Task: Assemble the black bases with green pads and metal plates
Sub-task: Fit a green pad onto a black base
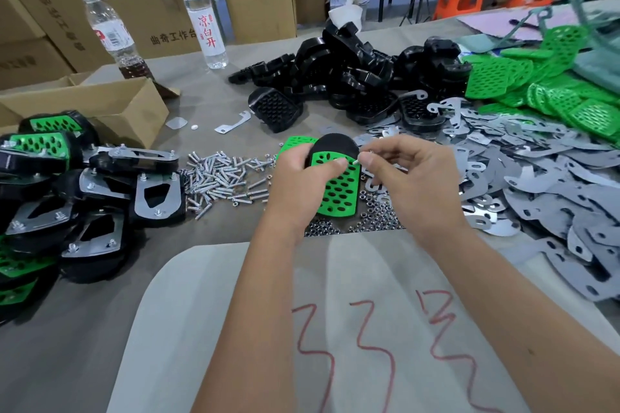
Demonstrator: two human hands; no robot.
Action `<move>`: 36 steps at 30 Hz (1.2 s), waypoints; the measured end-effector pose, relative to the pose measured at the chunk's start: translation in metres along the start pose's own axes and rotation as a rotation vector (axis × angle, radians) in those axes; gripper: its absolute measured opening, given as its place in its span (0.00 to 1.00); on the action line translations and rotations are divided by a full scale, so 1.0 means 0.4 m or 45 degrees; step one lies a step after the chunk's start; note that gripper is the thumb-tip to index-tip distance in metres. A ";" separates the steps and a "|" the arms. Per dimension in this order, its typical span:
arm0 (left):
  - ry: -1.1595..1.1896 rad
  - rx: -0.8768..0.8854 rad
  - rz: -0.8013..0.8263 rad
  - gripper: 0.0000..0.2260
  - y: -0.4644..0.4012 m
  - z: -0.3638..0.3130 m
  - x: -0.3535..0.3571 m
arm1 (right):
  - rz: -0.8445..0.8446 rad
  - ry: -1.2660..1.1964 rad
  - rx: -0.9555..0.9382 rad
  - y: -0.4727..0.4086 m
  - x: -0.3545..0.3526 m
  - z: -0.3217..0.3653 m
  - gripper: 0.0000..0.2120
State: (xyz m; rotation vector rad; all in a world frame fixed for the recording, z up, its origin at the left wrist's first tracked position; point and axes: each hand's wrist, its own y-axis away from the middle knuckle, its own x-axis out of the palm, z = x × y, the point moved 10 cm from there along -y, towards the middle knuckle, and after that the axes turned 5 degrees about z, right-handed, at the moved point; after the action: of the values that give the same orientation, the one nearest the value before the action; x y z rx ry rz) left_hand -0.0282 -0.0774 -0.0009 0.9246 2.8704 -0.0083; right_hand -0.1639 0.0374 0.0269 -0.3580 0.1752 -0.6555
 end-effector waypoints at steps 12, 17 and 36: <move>-0.029 0.093 -0.076 0.19 0.008 -0.024 0.027 | -0.051 0.553 -0.259 0.003 0.002 0.047 0.04; -0.069 0.106 -0.080 0.19 0.005 -0.020 0.035 | 0.013 0.647 -0.311 0.002 0.012 0.052 0.04; -0.029 0.063 -0.024 0.23 -0.014 0.011 0.036 | 0.232 0.407 -0.055 -0.020 0.014 -0.004 0.06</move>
State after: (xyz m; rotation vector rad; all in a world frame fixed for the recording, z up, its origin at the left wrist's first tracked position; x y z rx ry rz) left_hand -0.0423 -0.0737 -0.0070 0.9004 2.8696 -0.0917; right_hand -0.1643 0.0275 0.0281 -0.2732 0.5213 -0.5258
